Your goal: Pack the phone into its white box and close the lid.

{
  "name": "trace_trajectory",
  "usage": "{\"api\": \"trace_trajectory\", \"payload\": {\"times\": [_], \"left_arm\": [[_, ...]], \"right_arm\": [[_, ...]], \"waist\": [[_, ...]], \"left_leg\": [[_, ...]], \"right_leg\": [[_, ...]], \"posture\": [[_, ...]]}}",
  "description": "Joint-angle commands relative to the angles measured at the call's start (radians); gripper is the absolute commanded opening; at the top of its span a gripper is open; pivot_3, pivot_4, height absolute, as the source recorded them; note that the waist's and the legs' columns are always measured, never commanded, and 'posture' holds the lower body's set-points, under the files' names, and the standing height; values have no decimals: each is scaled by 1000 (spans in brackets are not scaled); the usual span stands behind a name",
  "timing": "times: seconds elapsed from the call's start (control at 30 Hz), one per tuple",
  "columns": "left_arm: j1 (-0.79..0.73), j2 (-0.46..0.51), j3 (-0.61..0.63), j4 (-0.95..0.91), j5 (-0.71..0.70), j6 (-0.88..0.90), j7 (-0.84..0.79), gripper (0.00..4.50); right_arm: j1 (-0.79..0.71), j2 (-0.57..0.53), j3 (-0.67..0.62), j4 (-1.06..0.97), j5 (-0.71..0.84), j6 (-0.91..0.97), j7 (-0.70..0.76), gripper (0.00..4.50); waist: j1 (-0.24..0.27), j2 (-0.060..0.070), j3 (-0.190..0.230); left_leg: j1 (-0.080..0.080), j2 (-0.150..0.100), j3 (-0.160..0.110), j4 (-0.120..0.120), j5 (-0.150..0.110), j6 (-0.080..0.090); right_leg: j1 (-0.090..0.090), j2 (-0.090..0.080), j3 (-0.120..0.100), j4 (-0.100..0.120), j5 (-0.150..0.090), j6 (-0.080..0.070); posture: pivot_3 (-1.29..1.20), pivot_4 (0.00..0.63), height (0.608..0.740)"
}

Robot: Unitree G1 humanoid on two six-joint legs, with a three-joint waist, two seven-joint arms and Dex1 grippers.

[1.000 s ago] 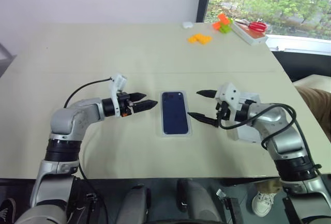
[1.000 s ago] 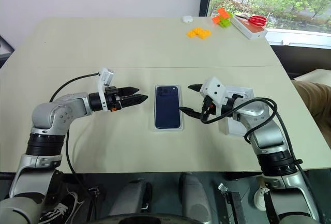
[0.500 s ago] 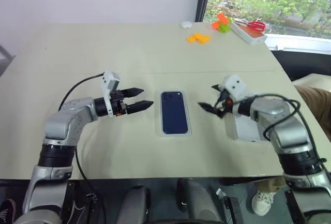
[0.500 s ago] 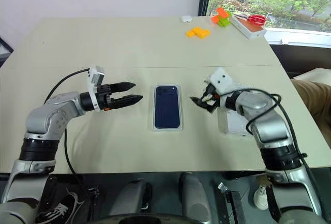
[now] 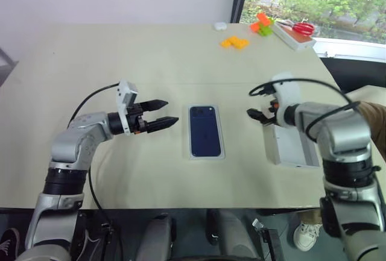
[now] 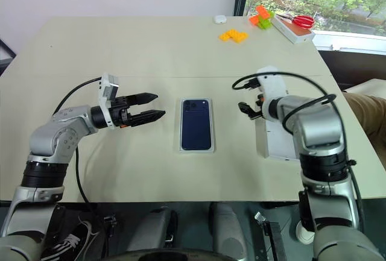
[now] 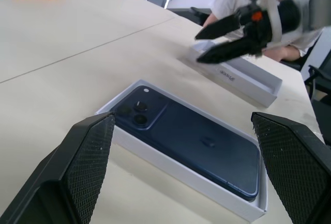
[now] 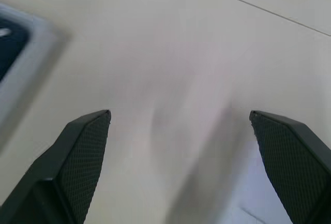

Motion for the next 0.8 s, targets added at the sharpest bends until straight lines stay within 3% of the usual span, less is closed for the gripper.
{"api": "trace_trajectory", "payload": {"times": [0.03, 0.2, 0.33, 0.43, 0.6, 0.8], "left_arm": [[-2, -13, 9, -18, -19, -10, -10, 4425], [-2, -23, 8, -18, 0, -18, 16, 4425], [-3, -27, 2, -13, -3, 1, 26, 4425], [-4, -36, -3, -15, 0, -6, 30, 4425], [-7, -44, 6, -26, -12, -15, 17, 4425], [6, -50, 29, -45, -44, -6, 19, 4425]], "right_arm": [[-95, -21, -92, 27, 54, 133, 24, 4500], [-96, -117, -53, 103, 143, 166, 46, 4500], [-153, -176, -46, 285, 283, 166, 14, 4500], [-153, -209, 11, 320, 390, 166, -43, 4500], [-162, -218, -1, 409, 532, 166, -197, 4500], [-60, -249, 6, 305, 637, 166, -371, 4500]], "waist": [[-1, 0, 0], [-2, 0, 0], [-2, 0, 0], [-4, 0, 0], [-4, 0, 0], [-1, 0, 0]], "left_leg": [[0, 0, 0, 0, 0, 0], [0, 0, 0, 0, -1, 2], [0, 0, 2, 0, -2, 3], [0, 0, 2, 0, -2, 3], [0, 1, 2, 0, -2, 4], [-1, 1, 2, 0, -2, 5]], "right_leg": [[0, 0, 0, 0, 0, 0], [0, 0, 0, 0, 0, 0], [0, 0, 1, -1, 0, 0], [0, 0, 1, -1, 0, 0], [0, 1, 1, -1, 0, 0], [0, 1, 1, -1, 0, 1]], "posture": [[0, 150, 740], [0, 150, 740], [0, 150, 740], [0, 150, 740], [0, 150, 740], [0, 150, 740]]}}
